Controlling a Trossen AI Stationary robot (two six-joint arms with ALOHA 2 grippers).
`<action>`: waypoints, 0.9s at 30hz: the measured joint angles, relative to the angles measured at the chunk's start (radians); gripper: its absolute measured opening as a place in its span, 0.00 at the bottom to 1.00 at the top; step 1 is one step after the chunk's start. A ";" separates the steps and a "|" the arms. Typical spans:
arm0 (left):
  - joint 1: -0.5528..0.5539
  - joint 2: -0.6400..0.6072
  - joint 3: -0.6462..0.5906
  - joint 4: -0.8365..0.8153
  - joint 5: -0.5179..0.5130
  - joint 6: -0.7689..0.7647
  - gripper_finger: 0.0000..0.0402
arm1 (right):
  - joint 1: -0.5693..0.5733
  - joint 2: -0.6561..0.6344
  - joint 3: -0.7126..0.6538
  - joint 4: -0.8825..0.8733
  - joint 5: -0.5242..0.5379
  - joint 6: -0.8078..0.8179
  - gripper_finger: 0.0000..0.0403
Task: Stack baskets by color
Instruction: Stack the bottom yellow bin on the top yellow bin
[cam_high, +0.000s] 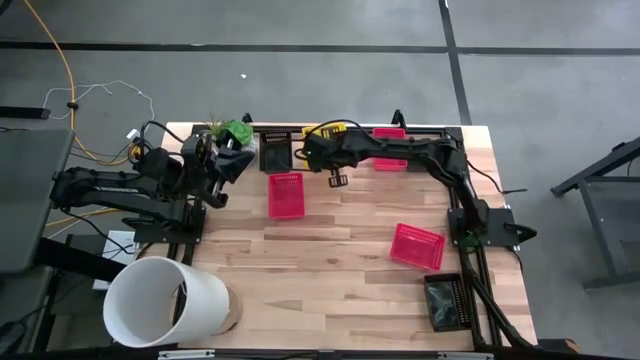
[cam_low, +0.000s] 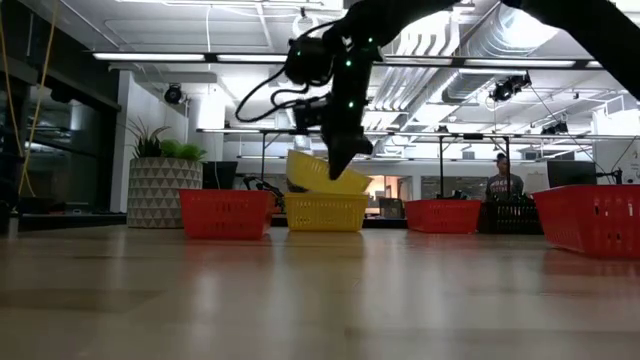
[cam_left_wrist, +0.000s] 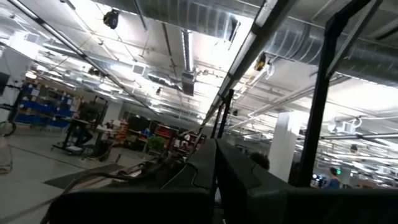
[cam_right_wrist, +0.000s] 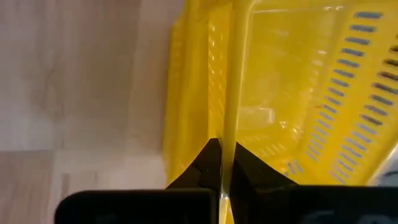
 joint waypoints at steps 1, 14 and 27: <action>0.000 0.000 0.000 0.000 -0.006 0.000 0.00 | -0.001 0.007 0.000 -0.001 -0.001 0.015 0.00; 0.000 0.000 0.000 -0.002 -0.013 -0.001 0.00 | -0.009 0.015 0.007 -0.090 -0.050 0.052 0.00; 0.000 0.000 0.000 -0.006 -0.013 0.000 0.00 | -0.004 0.015 0.007 -0.120 -0.057 0.035 0.00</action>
